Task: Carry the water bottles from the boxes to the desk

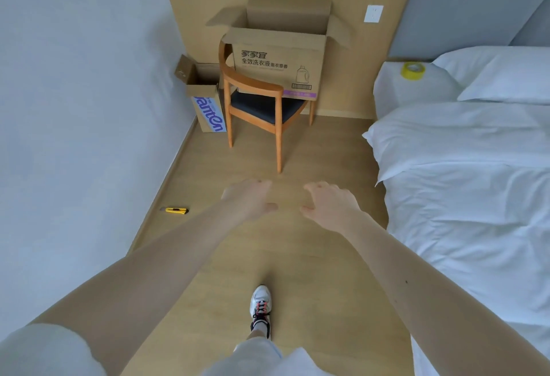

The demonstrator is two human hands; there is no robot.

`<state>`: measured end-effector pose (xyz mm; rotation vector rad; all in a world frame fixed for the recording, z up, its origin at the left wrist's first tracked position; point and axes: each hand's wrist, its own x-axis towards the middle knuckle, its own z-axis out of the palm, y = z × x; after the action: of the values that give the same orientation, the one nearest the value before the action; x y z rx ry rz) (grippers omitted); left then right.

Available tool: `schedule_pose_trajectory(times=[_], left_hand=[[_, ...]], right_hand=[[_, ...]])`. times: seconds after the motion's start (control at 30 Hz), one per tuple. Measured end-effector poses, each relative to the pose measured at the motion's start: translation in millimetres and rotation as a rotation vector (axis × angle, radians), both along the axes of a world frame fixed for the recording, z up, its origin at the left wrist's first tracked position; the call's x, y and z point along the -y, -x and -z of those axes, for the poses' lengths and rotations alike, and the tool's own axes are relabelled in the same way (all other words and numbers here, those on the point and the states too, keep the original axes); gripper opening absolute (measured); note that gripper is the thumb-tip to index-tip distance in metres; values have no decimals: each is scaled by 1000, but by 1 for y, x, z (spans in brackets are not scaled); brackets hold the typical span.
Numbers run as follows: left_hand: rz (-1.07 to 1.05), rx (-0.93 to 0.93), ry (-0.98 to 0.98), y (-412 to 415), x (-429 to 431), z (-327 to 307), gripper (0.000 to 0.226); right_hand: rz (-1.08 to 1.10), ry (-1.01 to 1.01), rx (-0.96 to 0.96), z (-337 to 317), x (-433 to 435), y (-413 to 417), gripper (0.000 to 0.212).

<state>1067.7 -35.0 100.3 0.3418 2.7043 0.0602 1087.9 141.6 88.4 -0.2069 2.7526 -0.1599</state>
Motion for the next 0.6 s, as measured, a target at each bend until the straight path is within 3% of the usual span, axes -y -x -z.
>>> schedule_pose_trajectory(times=[0.33,0.6], left_hand=[[21,0,-77,166,47,1,53],[-5,59,-120,254,67,9,55]], right_hand=[[19,-20,-20,-9,46,161,49],[36,-55,-18,-6,63,242,48]])
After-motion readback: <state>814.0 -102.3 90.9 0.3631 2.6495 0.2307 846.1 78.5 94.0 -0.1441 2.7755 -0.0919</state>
